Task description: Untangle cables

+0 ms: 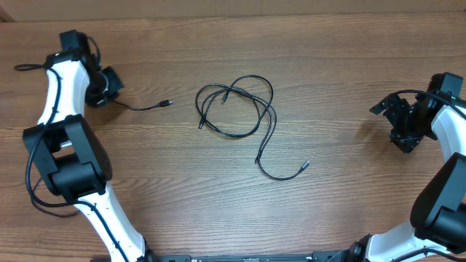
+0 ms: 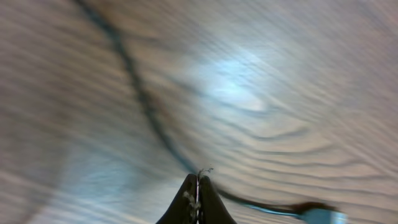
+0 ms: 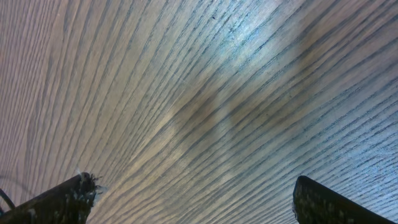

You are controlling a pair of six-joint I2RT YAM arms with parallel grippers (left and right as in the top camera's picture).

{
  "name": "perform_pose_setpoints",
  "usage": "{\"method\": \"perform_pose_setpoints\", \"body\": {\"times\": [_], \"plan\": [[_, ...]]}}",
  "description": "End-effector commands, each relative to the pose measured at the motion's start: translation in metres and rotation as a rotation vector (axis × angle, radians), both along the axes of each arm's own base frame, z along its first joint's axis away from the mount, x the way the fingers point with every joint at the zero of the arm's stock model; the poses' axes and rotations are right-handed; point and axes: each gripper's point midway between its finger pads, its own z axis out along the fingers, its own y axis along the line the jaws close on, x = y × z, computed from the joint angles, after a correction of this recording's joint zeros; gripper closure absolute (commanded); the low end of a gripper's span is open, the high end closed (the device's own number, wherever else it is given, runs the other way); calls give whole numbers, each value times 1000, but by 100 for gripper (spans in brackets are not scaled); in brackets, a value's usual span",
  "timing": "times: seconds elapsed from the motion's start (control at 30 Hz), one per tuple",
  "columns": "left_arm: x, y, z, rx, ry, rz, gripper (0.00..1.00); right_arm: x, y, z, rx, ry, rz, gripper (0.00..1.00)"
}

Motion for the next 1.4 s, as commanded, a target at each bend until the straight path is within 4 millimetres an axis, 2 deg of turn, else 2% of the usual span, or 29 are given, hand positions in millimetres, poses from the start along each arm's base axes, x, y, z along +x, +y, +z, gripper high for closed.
{"method": "perform_pose_setpoints", "body": {"times": [0.0,0.17,0.3,0.4,0.53,0.73,0.93,1.07,1.17,1.3,1.33,1.37], "plan": [[12,-33,0,-53,-28,-38,96,8,-5,13,-24,-37,-6,0],[11,-54,-16,31,-5,-90,96,8,-5,13,-24,-37,-6,0],[2,-63,-37,111,31,-119,95,8,-5,13,-24,-37,-6,0],[-17,-59,-56,187,93,-124,94,8,-5,13,-24,-37,-6,0],[-38,-40,-66,275,171,-102,94,8,-5,13,-24,-37,-6,0],[-65,6,-59,436,268,26,95,8,-5,13,-24,-37,-6,0],[-72,20,-60,410,286,60,93,8,-5,13,-24,-37,-6,0],[-74,12,-63,359,295,42,96,8,-5,13,-24,-37,-6,0],[-67,4,-55,348,284,4,96,8,-5,13,-24,-37,-6,0],[-47,-8,-23,346,245,-20,96,8,-5,13,-24,-37,-6,0],[-34,-20,-4,321,210,-40,96,8,-5,13,-24,-37,-6,0],[-27,-28,5,304,192,-52,96,8,-5,13,-24,-37,-6,0]]}}
